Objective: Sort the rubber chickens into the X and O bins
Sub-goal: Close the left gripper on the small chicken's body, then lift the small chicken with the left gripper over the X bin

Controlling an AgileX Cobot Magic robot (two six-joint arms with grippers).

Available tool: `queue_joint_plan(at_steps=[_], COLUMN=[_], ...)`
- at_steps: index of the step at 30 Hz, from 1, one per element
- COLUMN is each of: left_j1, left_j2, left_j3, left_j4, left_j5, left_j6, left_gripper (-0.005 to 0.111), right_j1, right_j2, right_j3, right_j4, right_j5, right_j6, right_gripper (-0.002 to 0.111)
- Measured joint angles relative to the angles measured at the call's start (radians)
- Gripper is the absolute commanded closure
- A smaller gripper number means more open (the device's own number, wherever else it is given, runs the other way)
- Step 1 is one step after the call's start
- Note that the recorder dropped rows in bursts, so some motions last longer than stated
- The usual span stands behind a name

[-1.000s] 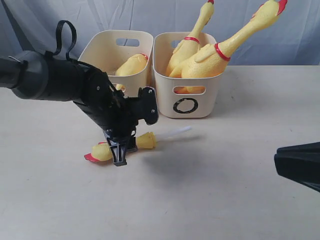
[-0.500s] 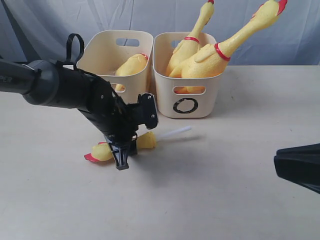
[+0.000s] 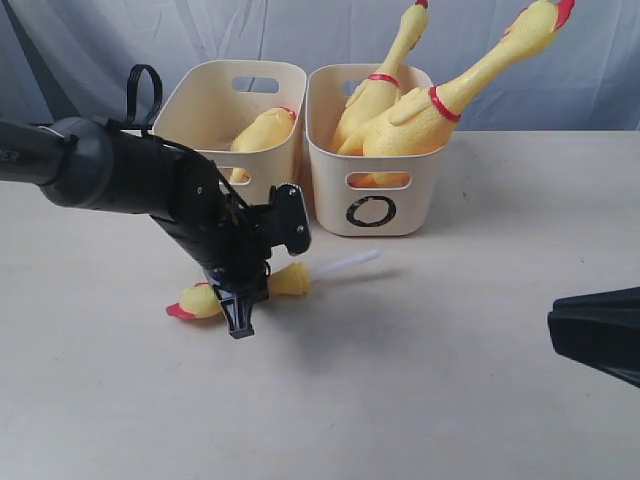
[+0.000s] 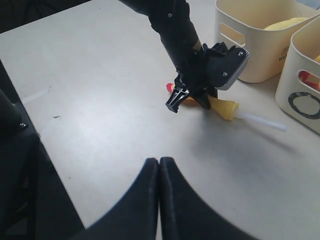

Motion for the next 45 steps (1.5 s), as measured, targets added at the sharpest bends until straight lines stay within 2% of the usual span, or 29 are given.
queue_joint_plan(at_steps=[11,21,29,41,45], left_j1=[0.0,0.0,0.0,0.001,0.028], left_j2=[-0.071,-0.263,-0.336,-0.336,-0.32], left_j3=[0.002,0.004,-0.015,-0.053,-0.053], left_j4=[0.0,-0.024,-0.017,-0.017,-0.036], left_j5=[0.202,0.222,0.041,-0.4,-0.563], left_j6=[-0.043,-0.075,-0.155,-0.191,-0.191], left_gripper=[0.107,0.107,0.107,0.107,0.107], right_j1=[0.0,0.0,0.0,0.0,0.0], right_j2=[0.0,0.0,0.0,0.0,0.0], right_j3=[0.0,0.0,0.0,0.0,0.0], right_j4=[0.002,0.002,0.002,0.002,0.002], right_j5=[0.0,0.0,0.0,0.0,0.0], right_j6=[0.0,0.0,0.0,0.0,0.0], right_gripper=[0.108,0.108,0.108,0.108,0.108])
